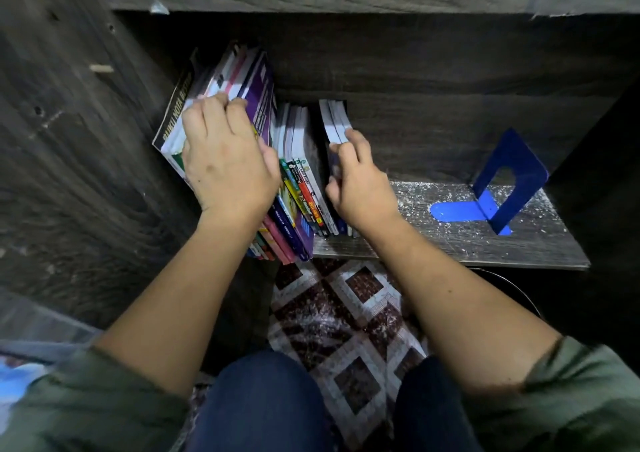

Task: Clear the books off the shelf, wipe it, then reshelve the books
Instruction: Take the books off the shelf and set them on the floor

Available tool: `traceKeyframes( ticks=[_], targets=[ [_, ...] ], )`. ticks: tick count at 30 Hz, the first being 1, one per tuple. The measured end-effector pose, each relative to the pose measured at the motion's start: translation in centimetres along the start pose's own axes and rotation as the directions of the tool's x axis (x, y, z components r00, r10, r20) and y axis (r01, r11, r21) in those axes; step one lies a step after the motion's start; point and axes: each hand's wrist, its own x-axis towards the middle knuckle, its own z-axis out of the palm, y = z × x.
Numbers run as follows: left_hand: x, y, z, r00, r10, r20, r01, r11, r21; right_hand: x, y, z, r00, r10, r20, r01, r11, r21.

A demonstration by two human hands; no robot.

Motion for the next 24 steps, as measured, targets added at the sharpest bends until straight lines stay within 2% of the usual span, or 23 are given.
traceKeyframes(
  ticks=[3,8,11,21,24],
  targets=[
    [0.0,0.1,0.0,1.0,-0.005,0.008,0.005,1.0,-0.01,-0.1,-0.1,0.2,1.0,-0.021,0.018,0.022,0.999,-0.04],
    [0.0,0.0,0.0,1.0,0.001,-0.003,-0.001,1.0,-0.005,0.4,-1.1,0.7,0.984,-0.105,0.144,0.12,0.988,-0.099],
    [-0.1,-0.1,0.1,1.0,0.01,-0.008,-0.01,1.0,0.001,0.7,-1.3,1.0,0.976,-0.104,0.194,0.125,0.987,-0.1],
    [0.0,0.0,0.0,1.0,0.005,0.005,-0.005,1.0,0.008,0.7,-1.2,1.5,0.986,-0.073,0.15,0.075,0.997,-0.003],
    [0.0,-0.1,0.0,1.0,0.014,0.009,-0.014,1.0,0.014,0.6,-1.3,1.7,0.994,-0.06,0.087,0.059,0.998,0.014]
  ],
)
